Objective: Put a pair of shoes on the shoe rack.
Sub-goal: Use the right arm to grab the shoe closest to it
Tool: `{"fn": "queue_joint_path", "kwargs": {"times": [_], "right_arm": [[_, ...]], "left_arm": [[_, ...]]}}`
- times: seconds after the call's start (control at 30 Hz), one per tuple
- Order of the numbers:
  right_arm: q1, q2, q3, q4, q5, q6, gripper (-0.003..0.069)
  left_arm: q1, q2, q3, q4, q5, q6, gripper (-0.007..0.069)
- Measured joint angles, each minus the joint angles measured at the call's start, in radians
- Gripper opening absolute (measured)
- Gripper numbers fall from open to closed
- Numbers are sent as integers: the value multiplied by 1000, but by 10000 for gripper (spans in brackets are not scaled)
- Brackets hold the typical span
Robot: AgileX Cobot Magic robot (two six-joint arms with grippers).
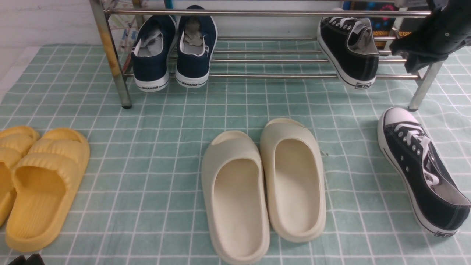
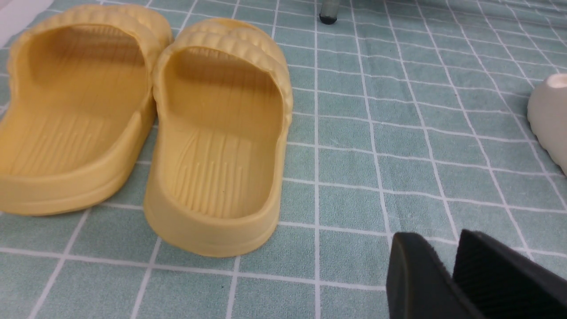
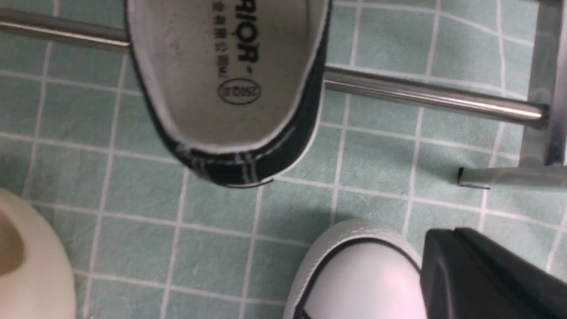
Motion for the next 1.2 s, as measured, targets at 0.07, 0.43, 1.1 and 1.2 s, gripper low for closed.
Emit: {"fn": "queue_joint_path", "kwargs": {"times": [0.07,0.43,1.1,1.2], "right_arm": [[27,-19,1,-1,45,-11,-1],[64,-217,112,-11,149,-19,2],[217,-698,952,-91,-55,141,5],[217,-697,962,-116,-55,148,7]], "left_arm": [[0,0,0,0,0,0,159],[0,0,0,0,0,0,171],[0,0,0,0,0,0,186],[0,0,0,0,0,0,188]]}}
